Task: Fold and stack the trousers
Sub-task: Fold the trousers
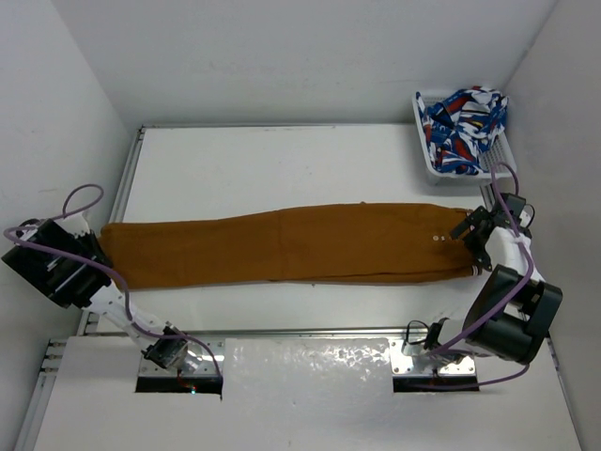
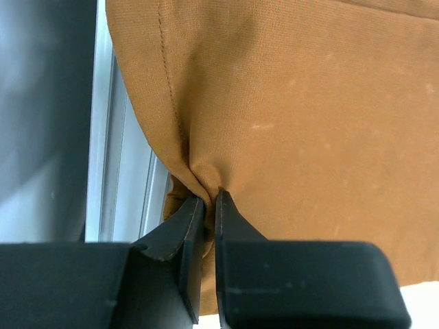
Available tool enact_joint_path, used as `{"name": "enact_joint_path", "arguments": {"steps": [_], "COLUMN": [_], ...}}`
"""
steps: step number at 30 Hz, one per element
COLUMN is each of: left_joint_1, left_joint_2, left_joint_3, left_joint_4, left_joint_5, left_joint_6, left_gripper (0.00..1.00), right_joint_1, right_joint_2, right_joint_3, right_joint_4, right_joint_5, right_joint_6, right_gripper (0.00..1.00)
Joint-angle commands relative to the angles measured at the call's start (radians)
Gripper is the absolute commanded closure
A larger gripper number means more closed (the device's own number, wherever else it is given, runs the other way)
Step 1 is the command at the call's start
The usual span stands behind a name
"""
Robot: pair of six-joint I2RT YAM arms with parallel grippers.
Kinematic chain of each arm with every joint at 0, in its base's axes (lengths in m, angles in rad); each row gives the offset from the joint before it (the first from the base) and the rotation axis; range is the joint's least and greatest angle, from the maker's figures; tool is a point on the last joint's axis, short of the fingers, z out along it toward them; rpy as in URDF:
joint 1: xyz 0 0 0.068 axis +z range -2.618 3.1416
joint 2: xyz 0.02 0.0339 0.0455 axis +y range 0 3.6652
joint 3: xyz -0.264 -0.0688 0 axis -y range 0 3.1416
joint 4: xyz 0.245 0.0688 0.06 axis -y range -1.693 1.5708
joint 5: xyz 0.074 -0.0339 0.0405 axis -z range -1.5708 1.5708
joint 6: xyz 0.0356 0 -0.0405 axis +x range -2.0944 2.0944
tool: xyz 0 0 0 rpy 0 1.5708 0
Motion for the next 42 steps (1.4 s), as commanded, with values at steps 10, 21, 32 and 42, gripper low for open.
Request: {"name": "enact_joint_path", "arguments": {"steps": [10, 21, 32, 42], "left_joint_1": [-0.055, -0.702, -1.063, -1.178], "left_joint_2": [-0.256, -0.387, -0.354, -0.283], "left_joint_3": [0.451, 0.376, 0.356, 0.249], "left_joint_4": [-0.340, -0.310, -0.004, 0.028], "left_joint_5": [0.260, 0.331, 0.303, 0.171], "left_joint_6": [0.031, -0.211, -0.601, -0.592], "left_gripper": [1.00, 1.00, 1.00, 1.00], "right_joint_1": [0.017, 0.242, 0.333, 0.374], "right_joint_2": [-0.068, -0.123, -0.209, -0.221], "right_joint_3": [0.032, 0.044, -0.123, -0.124], "right_joint_4": [0.004, 0.016, 0.068, 0.064], "right_joint_5": [0.071, 0.130, 0.097, 0.113], "right_joint_6": [-0.087, -0.170, -0.078, -0.080], "right_gripper": [0.14, 0.14, 0.13, 0.13]}}
